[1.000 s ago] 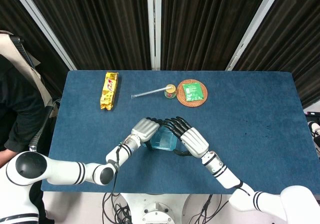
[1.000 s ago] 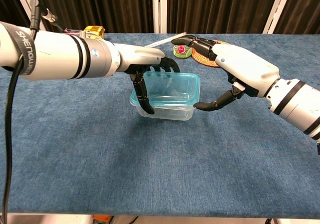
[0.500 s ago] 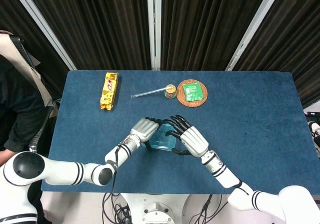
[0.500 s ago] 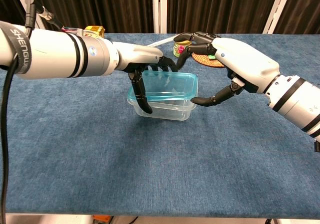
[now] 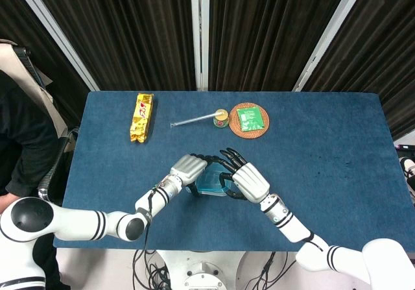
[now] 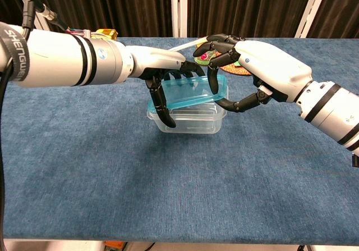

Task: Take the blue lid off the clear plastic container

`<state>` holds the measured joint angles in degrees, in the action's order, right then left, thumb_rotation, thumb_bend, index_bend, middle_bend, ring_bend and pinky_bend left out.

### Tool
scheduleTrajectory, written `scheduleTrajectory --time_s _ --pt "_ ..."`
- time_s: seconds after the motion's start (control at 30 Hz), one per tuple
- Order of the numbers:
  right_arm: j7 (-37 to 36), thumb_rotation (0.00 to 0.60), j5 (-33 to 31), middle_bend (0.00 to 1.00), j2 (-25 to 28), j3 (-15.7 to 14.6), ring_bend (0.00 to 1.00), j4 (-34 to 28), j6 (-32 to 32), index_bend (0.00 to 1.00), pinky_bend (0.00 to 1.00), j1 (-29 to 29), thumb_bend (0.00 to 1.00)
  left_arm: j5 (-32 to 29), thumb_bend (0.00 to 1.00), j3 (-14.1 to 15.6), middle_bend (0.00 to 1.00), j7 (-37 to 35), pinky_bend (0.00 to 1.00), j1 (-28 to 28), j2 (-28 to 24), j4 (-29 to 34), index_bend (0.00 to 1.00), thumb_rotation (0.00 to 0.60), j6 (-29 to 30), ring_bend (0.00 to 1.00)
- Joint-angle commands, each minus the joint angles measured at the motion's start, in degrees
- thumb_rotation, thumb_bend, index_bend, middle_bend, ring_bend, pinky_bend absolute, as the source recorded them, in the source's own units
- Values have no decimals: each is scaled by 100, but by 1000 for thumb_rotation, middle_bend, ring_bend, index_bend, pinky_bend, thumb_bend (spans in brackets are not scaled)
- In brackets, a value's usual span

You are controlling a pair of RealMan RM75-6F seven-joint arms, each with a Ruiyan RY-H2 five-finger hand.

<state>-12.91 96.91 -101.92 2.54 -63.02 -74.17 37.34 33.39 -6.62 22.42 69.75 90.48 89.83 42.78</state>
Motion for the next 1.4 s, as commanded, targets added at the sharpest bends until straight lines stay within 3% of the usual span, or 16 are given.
scheduleTrajectory --time_s 0.03,0.3,0.57,1.1,1.4 --pt "2 600 -7 178 8 -5 0 -10 9 648 0 5 999 34 50 -11 70 -40 190 -34 -3 5 44 600 25 95" --pt "21 600 10 205 6 -18 0 37 -79 733 0 -23 1000 165 50 11 11 -28 128 -108 -12 86 34 600 180 8" --pt "50 600 58 221 121 30 0 22 -235 763 0 -21 1000 298 50 47 0 1 78 -253 -74 167 29 600 408 0" --pt "585 600 50 224 1136 -25 0 -814 -484 763 0 -312 1000 861 50 -101 0 -623 69 -971 -343 -59 29 600 827 0" --pt "644 600 -362 229 1630 65 0 -869 -632 756 0 -705 1000 1306 50 113 0 -586 68 -1575 -607 -95 29 600 1515 0"
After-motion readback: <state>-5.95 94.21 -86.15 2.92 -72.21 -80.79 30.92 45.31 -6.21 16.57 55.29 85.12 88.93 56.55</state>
